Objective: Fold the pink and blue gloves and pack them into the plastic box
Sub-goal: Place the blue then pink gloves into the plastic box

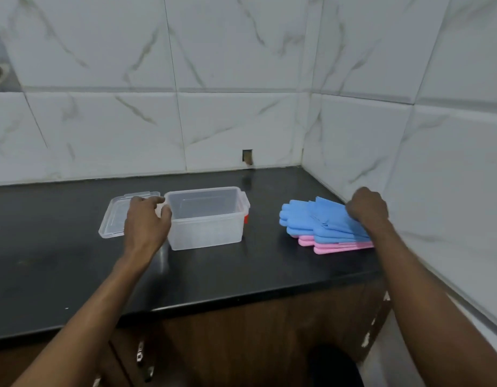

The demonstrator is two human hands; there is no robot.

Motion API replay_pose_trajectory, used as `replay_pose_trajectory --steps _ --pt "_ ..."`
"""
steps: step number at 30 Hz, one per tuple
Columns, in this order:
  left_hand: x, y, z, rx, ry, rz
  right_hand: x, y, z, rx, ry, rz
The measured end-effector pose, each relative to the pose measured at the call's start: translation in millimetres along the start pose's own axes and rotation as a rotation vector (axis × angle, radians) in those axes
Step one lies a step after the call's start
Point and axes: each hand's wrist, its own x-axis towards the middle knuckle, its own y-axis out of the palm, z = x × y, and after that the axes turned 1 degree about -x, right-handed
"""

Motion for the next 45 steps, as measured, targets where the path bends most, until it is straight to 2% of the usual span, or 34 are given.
replay_pose_trajectory --steps 5,7,13,15,18,21,26,29,31,34,38,40,42,45 --pt "-9 1 -10 -0.028 -0.027 0.022 19 12 -23 0.040 0.084 0.108" --pt "-11 0 -11 -0.044 -0.037 0.020 29 15 -23 0.117 0.162 0.208" --pt "-21 -7 -18 -0.095 -0.058 0.008 39 0 -26 0.762 0.336 0.500" --pt "-27 -10 -21 -0.122 -0.064 -0.034 43 -4 -30 0.910 0.386 0.584" --pt "-40 -14 -27 -0.184 -0.049 -0.107 46 -8 -29 0.840 0.327 0.685" --pt "-57 -15 -35 -0.224 0.000 -0.166 43 -15 -15 0.737 0.244 0.688" --pt "-85 -7 -48 -0.205 0.094 -0.133 42 -15 -6 0.592 0.166 0.688" --pt "-105 0 -60 -0.285 0.158 -0.015 38 -21 -3 0.596 0.063 0.707" --pt "-117 4 -74 -0.381 0.116 0.205 36 -30 8 0.639 -0.057 0.650" --pt "-128 14 -98 -0.533 -0.019 0.613 33 -54 45 0.617 -0.248 0.475" --pt "-128 36 -132 -0.887 -0.295 0.929 15 -97 115 0.355 -0.513 0.281" --pt "-123 49 -149 -1.003 -0.386 1.038 2 -116 148 0.320 -0.592 0.252" --pt "-113 60 -164 -1.219 -0.476 1.103 -9 -130 175 0.416 -0.649 0.310" --pt "-77 64 -175 -1.710 -0.649 1.052 -23 -143 199 0.673 -0.652 0.438"
